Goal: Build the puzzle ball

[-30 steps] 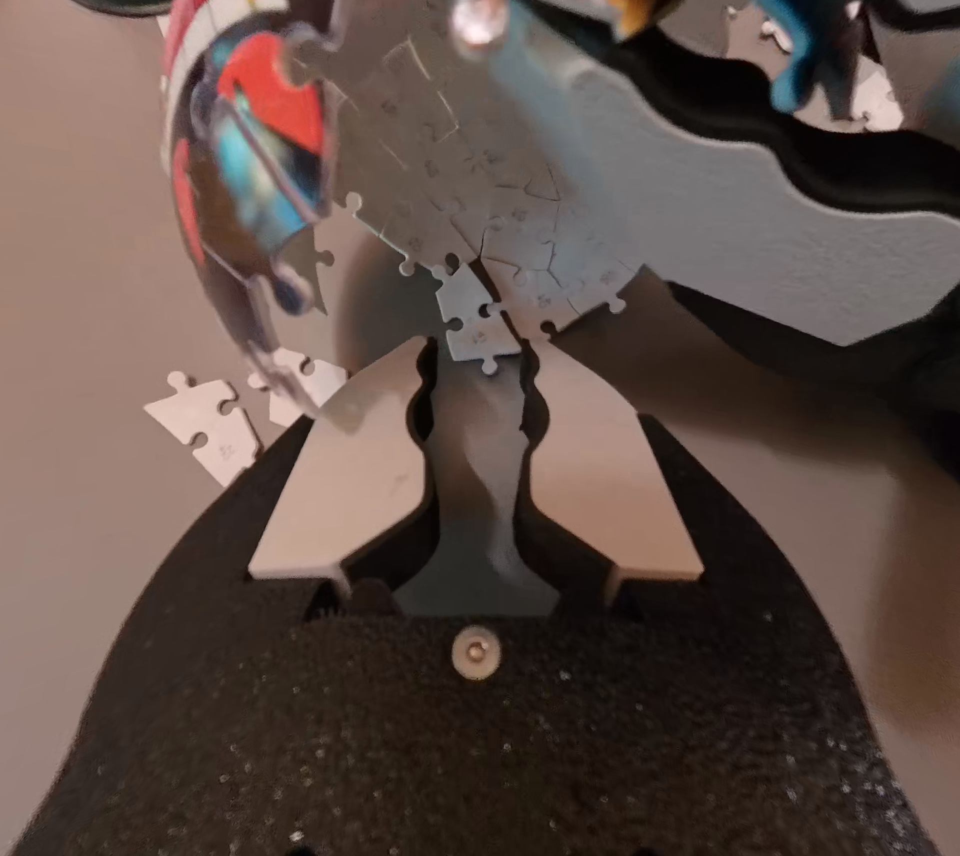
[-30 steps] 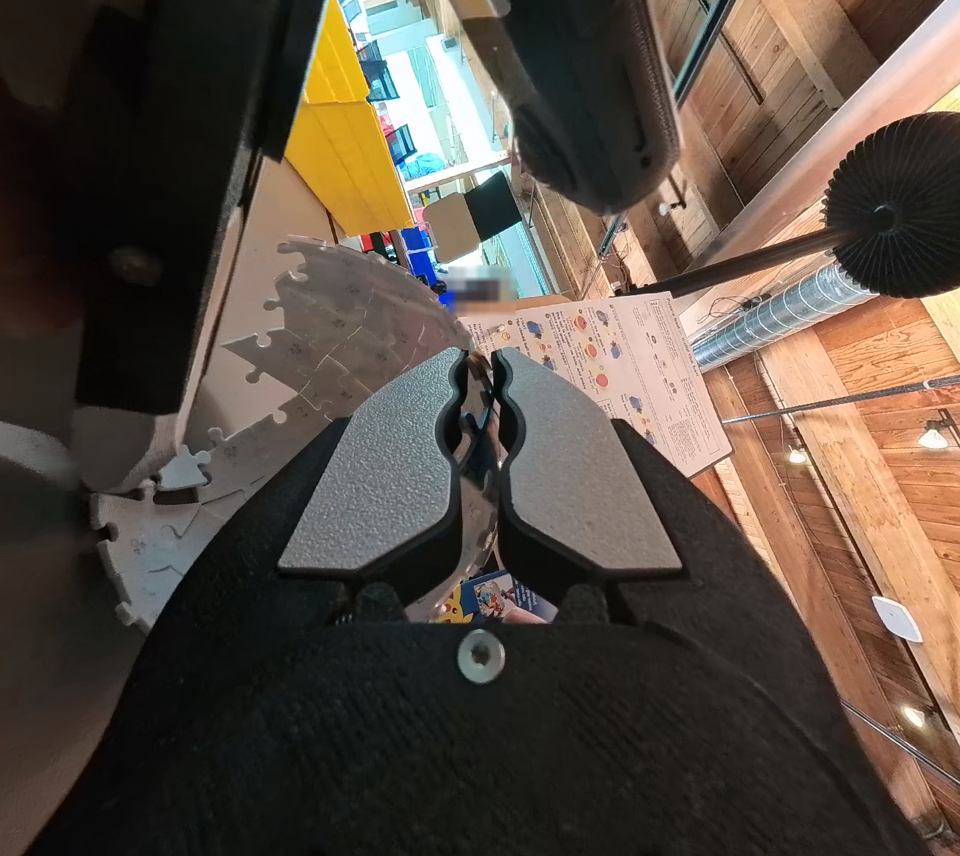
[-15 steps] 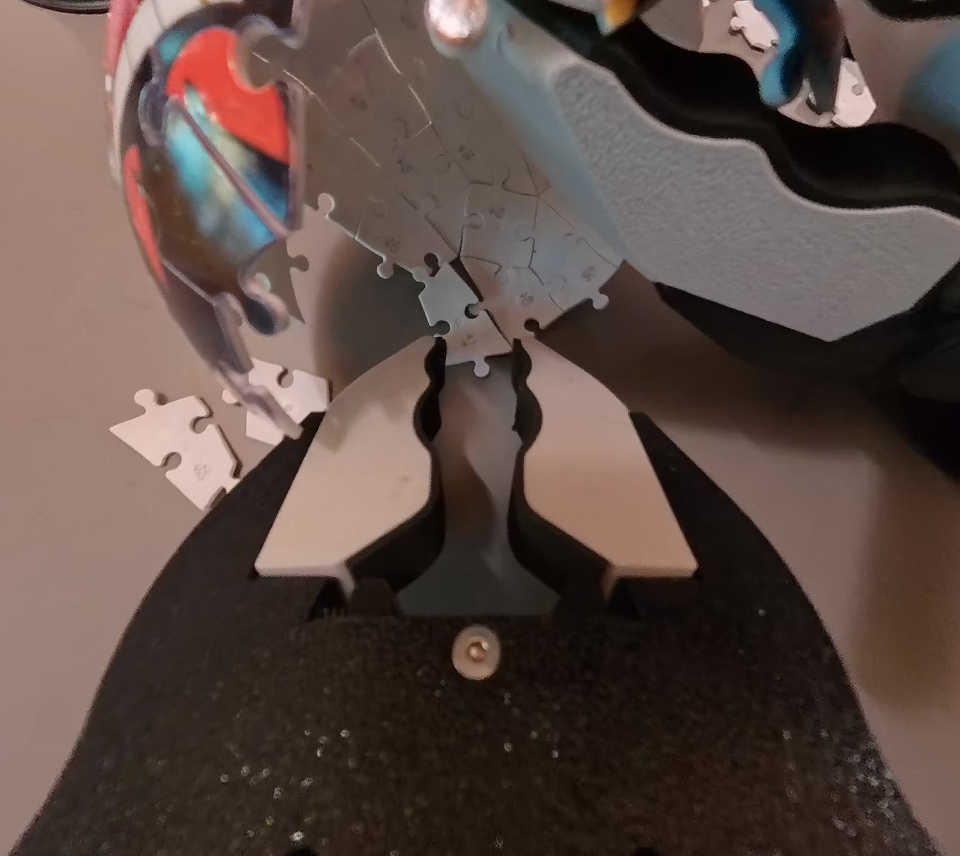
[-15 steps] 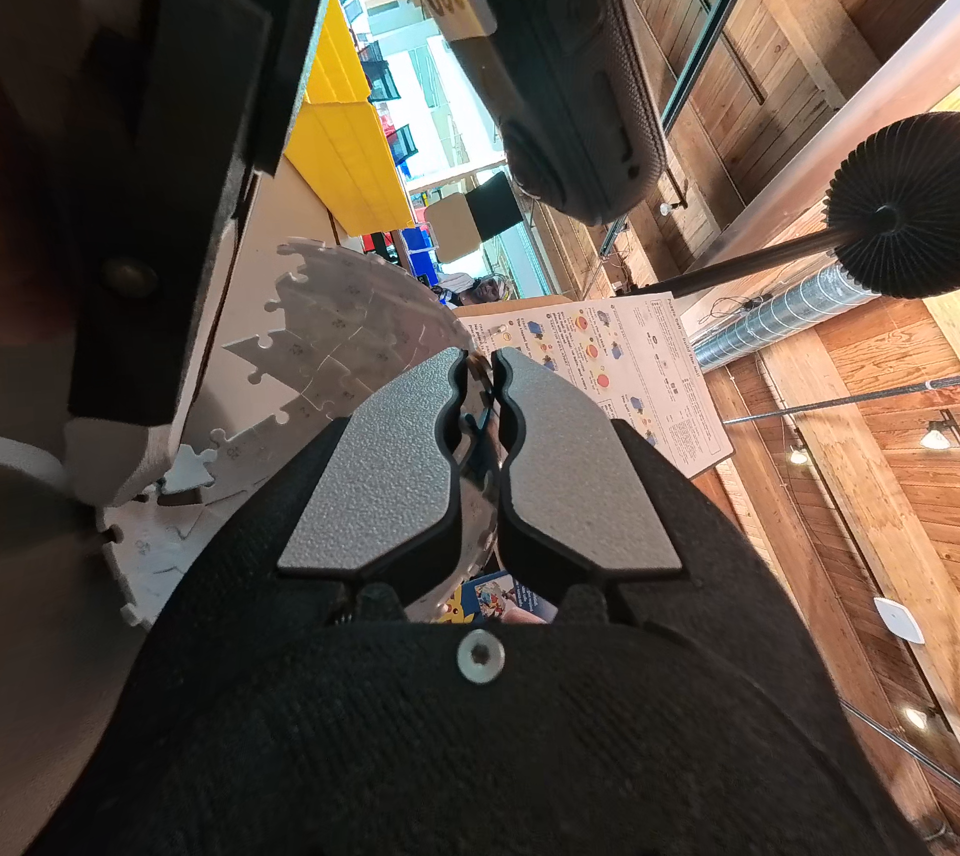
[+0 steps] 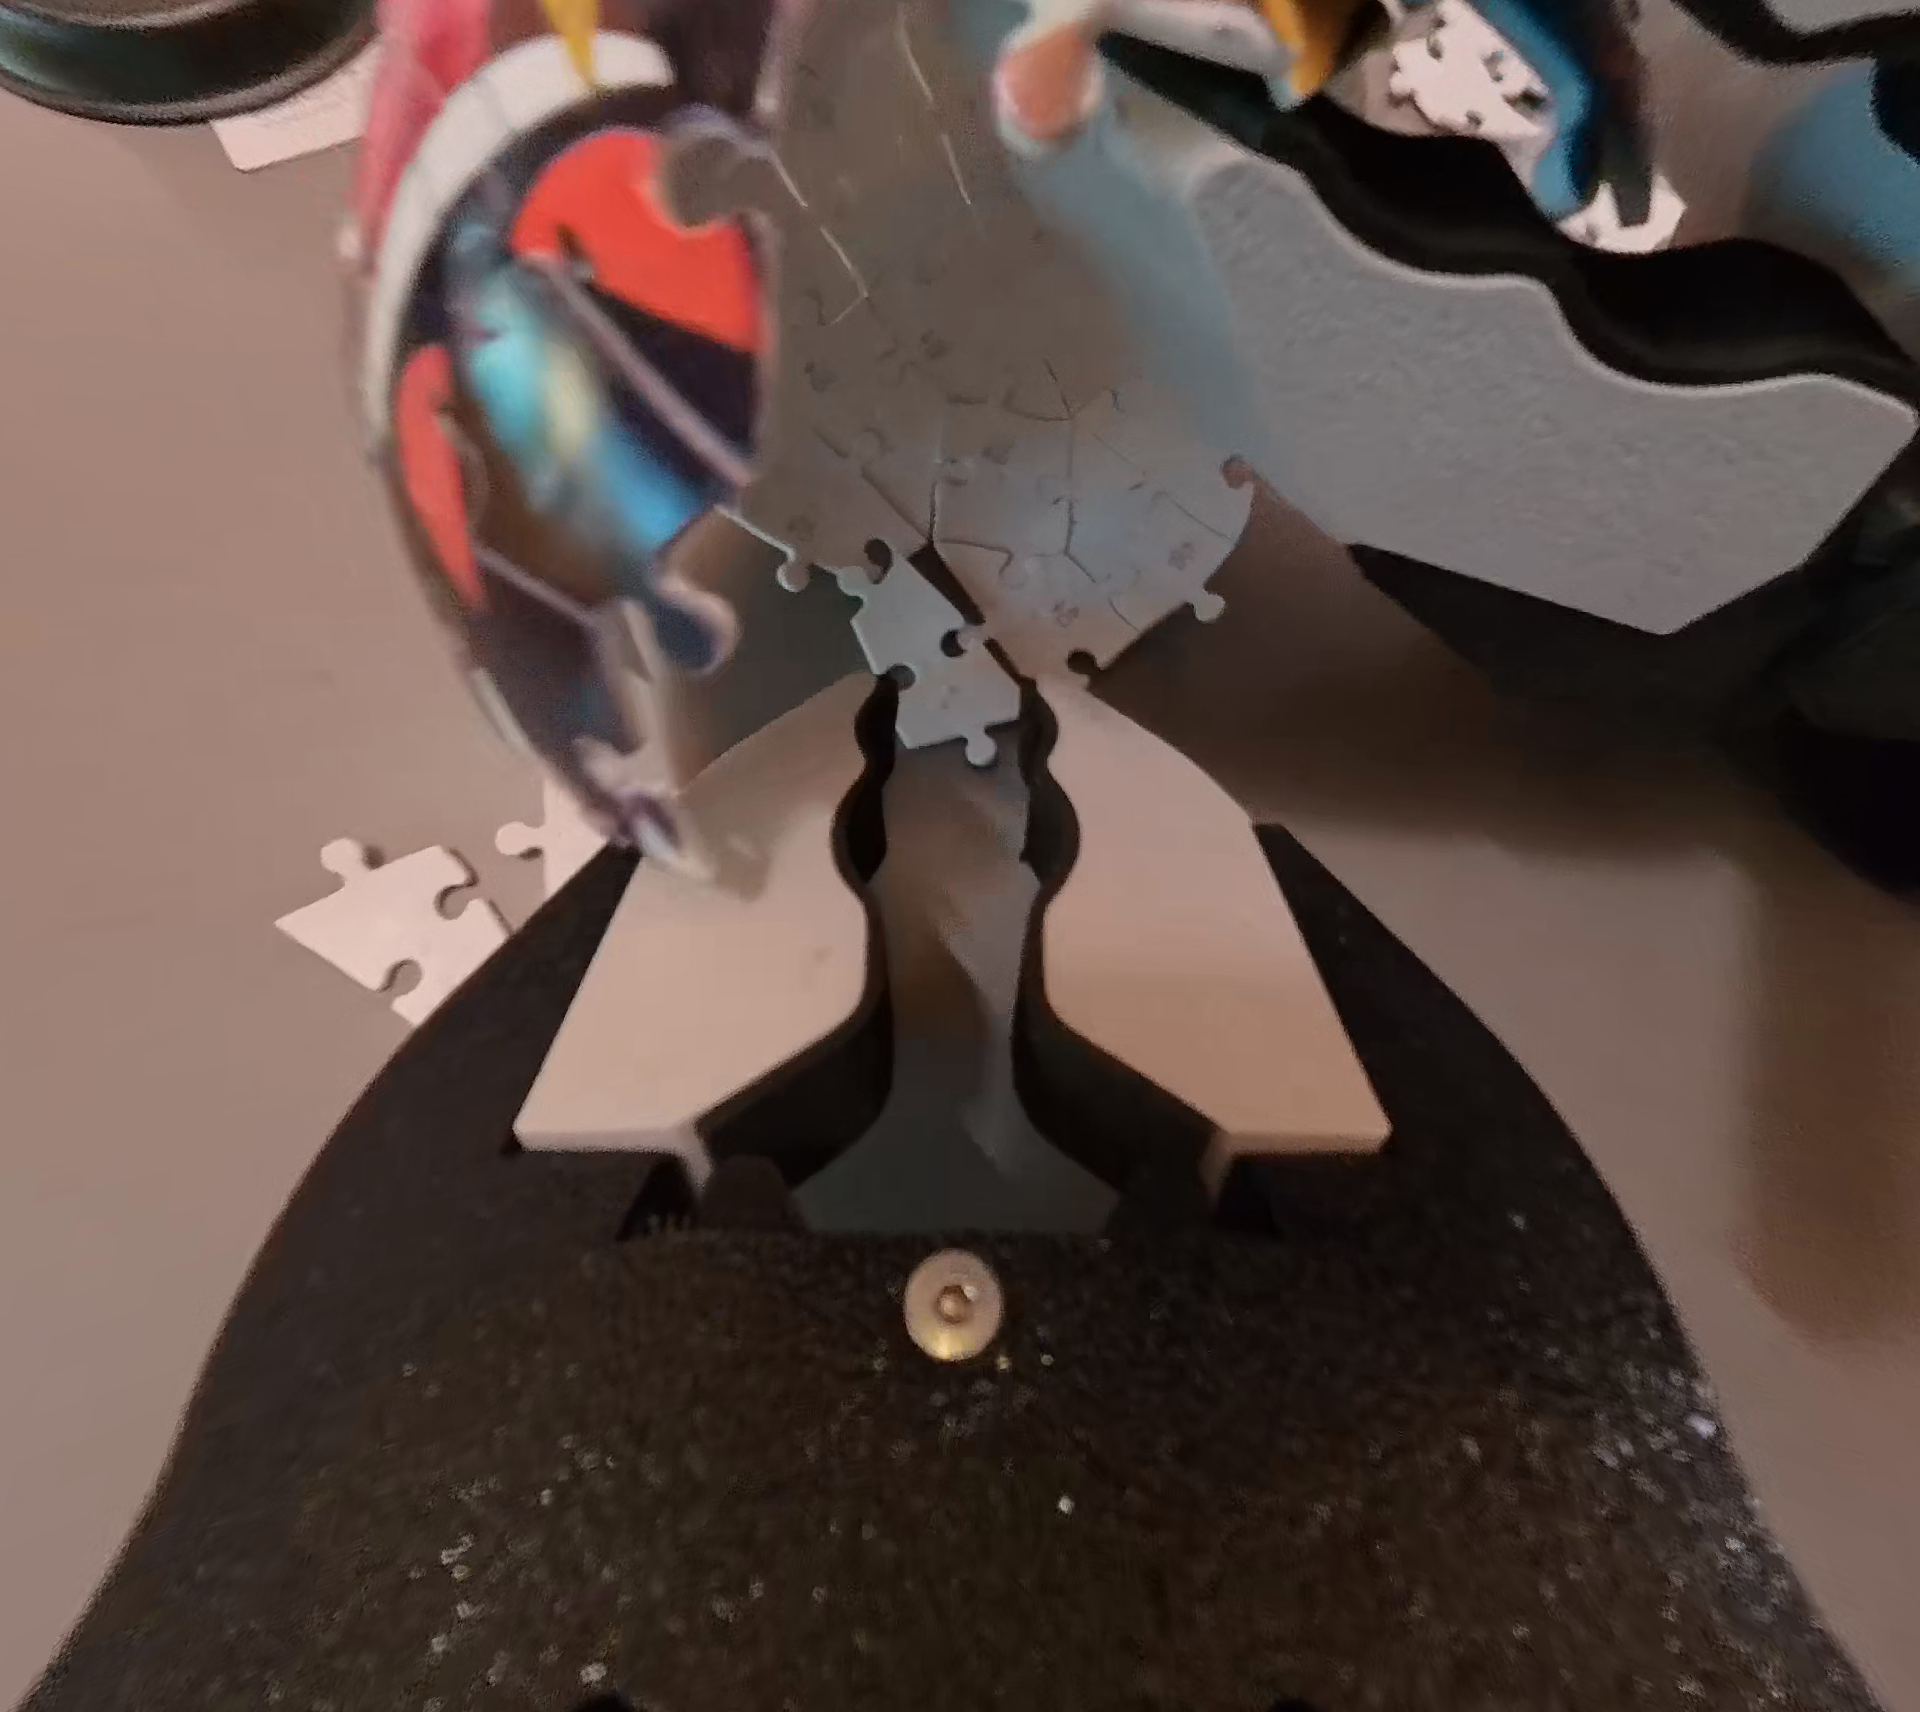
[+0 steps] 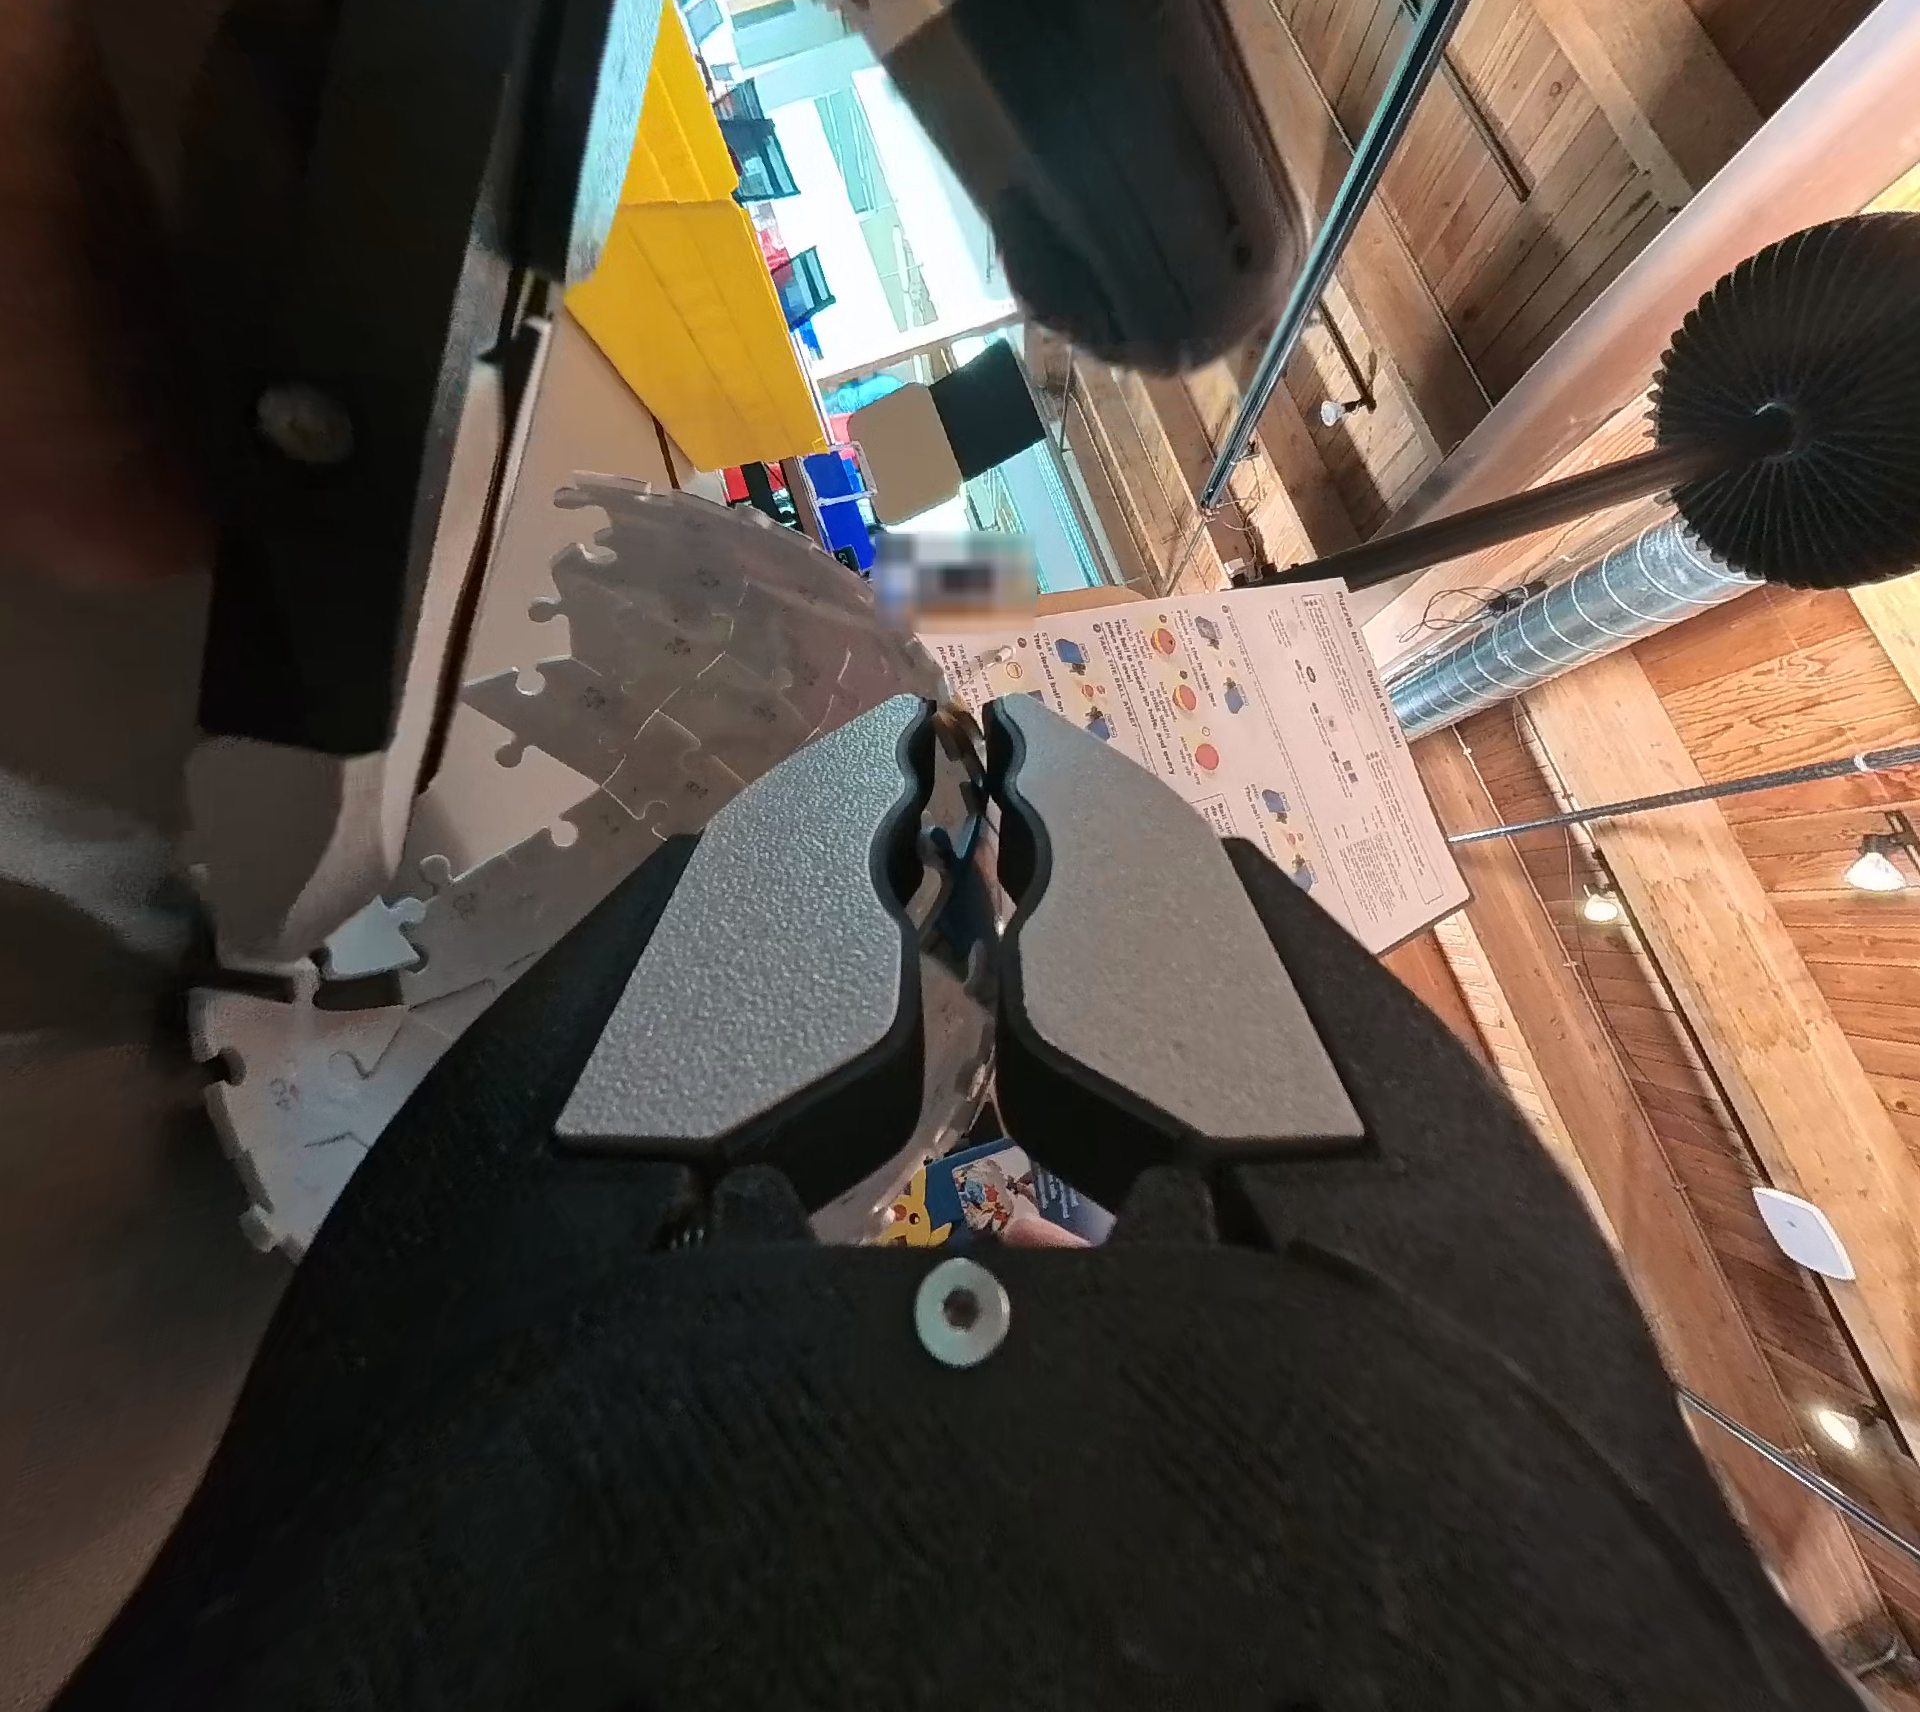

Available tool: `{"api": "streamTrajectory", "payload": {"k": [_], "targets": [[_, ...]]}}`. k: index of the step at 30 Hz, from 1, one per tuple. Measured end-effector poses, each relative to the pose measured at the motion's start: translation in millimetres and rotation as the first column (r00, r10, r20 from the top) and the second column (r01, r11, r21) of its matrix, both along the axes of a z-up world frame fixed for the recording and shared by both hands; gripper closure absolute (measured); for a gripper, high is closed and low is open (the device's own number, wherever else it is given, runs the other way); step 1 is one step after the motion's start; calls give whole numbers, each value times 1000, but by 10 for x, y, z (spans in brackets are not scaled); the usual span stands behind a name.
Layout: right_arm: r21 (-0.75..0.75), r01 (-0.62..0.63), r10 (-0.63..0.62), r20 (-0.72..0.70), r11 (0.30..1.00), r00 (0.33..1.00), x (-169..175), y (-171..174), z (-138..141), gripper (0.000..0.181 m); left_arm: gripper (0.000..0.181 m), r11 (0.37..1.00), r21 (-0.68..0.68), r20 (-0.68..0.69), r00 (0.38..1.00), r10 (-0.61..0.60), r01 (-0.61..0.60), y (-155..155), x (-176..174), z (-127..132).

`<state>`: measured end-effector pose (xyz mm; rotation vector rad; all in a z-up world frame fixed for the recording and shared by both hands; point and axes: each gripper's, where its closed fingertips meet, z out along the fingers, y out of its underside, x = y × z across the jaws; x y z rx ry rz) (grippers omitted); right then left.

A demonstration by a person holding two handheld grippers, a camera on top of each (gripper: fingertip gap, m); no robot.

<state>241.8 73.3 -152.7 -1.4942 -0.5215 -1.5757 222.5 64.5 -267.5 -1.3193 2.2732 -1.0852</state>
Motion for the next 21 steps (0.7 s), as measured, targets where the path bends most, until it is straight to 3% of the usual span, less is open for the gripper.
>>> {"api": "streamTrajectory", "payload": {"k": [5, 13, 21], "targets": [[5, -2, 2, -5, 1000, 1000, 1, 2, -1, 172, 166, 998, 57, 95, 995, -30, 25, 114, 71, 68], [20, 5, -4, -23, 1000, 1000, 22, -21, 2, 172, 172, 1000, 6, 21, 1000, 13, -13, 36, 115, 14], [22, 3, -2, -22, 1000, 1000, 12, -12, 3, 172, 181, 989, 149, 43, 999, -21, 14, 22, 86, -72]]}}
